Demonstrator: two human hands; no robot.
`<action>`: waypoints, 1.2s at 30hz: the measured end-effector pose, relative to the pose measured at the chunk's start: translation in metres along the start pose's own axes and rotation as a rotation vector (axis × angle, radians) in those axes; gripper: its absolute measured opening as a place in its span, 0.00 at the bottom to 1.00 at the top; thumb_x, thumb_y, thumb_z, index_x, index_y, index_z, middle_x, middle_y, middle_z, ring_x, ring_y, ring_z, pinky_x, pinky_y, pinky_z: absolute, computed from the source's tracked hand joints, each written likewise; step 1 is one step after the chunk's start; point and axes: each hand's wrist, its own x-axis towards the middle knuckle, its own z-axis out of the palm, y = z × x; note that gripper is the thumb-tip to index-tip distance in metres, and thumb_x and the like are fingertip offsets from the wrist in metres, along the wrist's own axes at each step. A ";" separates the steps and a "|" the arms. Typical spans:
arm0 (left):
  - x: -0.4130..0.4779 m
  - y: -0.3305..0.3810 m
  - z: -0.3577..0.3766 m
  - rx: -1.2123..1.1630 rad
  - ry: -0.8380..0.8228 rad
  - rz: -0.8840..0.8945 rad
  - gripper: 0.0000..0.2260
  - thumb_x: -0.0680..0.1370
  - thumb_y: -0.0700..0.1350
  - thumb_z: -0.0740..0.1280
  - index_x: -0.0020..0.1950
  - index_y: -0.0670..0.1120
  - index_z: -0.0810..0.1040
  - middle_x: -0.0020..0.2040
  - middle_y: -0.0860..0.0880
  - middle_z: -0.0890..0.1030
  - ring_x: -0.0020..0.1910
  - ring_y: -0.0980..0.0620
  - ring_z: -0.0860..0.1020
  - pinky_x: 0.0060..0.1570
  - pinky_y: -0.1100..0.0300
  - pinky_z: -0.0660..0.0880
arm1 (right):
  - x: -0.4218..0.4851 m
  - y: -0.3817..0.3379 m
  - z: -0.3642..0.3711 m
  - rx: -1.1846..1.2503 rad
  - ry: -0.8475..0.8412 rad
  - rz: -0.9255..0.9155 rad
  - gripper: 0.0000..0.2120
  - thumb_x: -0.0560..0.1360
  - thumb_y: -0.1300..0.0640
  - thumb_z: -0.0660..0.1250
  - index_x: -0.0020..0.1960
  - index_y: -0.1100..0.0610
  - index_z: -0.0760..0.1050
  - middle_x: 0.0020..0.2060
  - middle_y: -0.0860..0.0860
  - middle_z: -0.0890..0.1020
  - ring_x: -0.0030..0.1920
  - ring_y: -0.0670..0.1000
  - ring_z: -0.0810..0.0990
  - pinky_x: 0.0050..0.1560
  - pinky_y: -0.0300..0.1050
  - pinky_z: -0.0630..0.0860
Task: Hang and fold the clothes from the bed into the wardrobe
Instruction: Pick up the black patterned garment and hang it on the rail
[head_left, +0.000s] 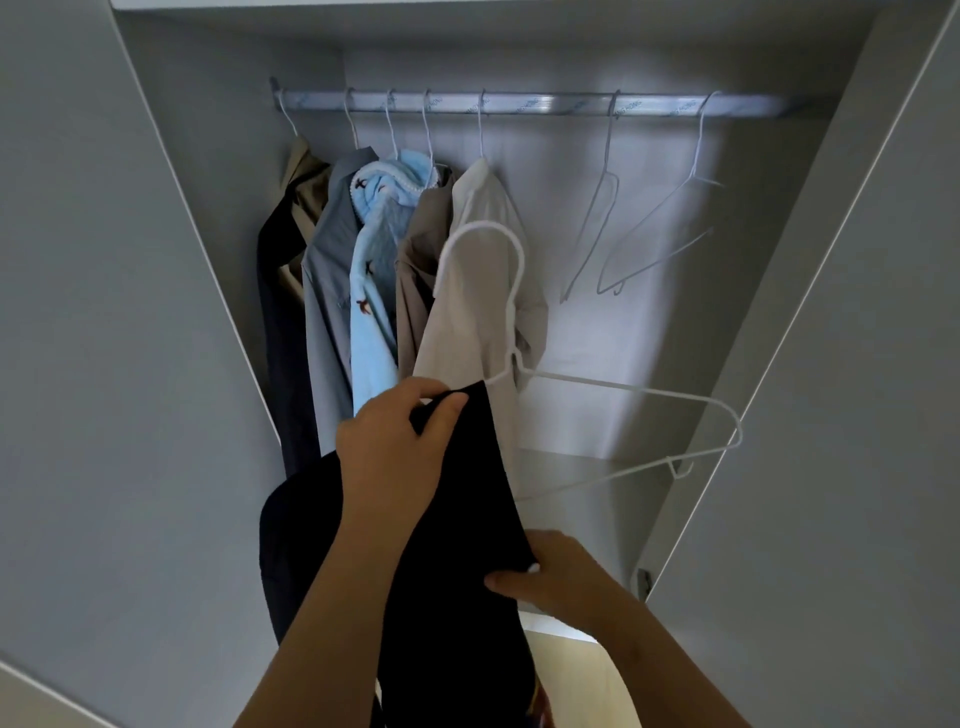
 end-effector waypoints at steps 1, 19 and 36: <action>0.003 -0.003 -0.004 0.000 0.003 0.010 0.05 0.75 0.50 0.67 0.48 0.51 0.80 0.36 0.65 0.73 0.43 0.58 0.76 0.56 0.54 0.71 | -0.001 0.009 0.001 -0.104 -0.022 0.031 0.10 0.72 0.48 0.69 0.47 0.53 0.78 0.36 0.44 0.78 0.40 0.39 0.76 0.45 0.29 0.67; 0.021 -0.052 -0.062 0.299 -0.111 0.341 0.18 0.74 0.56 0.59 0.48 0.45 0.83 0.40 0.48 0.84 0.40 0.53 0.79 0.41 0.61 0.72 | -0.004 0.041 -0.055 -0.706 0.683 0.057 0.08 0.73 0.47 0.67 0.51 0.44 0.80 0.50 0.42 0.82 0.62 0.53 0.71 0.53 0.45 0.54; 0.017 -0.068 -0.065 0.227 -0.095 0.289 0.05 0.74 0.40 0.70 0.48 0.46 0.84 0.41 0.55 0.81 0.40 0.55 0.78 0.44 0.70 0.68 | -0.003 0.025 -0.066 -0.036 0.801 0.140 0.06 0.72 0.64 0.69 0.48 0.58 0.76 0.32 0.49 0.78 0.35 0.49 0.73 0.32 0.33 0.64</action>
